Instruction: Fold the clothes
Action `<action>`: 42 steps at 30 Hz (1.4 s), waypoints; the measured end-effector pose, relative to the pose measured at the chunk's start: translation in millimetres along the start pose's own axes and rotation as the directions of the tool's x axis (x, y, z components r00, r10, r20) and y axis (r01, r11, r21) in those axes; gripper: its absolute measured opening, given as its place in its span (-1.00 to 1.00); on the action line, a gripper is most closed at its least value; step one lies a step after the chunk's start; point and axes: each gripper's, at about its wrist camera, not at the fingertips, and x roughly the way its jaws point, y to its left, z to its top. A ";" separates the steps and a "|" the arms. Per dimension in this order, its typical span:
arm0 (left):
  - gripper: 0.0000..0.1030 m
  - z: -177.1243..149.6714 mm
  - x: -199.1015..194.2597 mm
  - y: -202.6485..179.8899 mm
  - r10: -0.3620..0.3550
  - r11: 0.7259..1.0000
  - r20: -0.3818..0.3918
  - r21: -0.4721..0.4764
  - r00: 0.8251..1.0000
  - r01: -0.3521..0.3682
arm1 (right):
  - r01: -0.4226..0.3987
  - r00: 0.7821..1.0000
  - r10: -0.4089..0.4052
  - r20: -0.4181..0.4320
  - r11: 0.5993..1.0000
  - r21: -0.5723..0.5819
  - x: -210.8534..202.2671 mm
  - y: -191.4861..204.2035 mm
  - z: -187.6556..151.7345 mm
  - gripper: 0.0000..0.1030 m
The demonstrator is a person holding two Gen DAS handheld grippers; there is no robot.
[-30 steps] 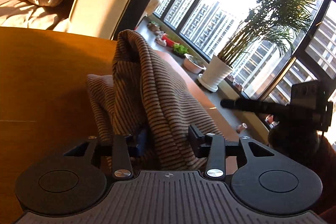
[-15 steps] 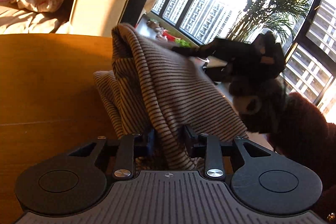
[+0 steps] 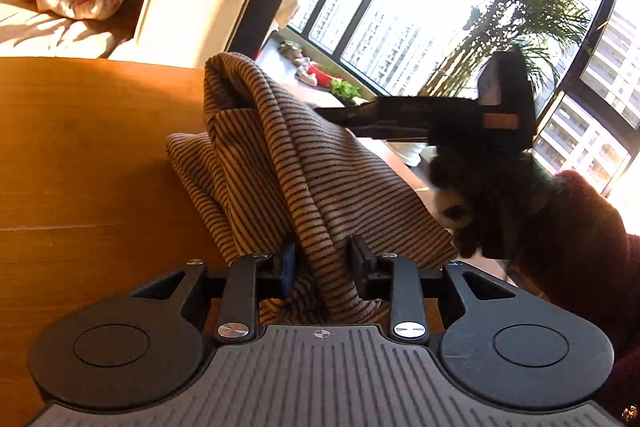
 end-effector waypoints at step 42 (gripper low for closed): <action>0.69 65.7 -27.8 -9.3 0.084 0.992 0.121 -0.106 0.989 -0.071 | -0.144 0.988 0.152 0.017 0.963 -0.230 -114.1 55.2 -46.3 0.65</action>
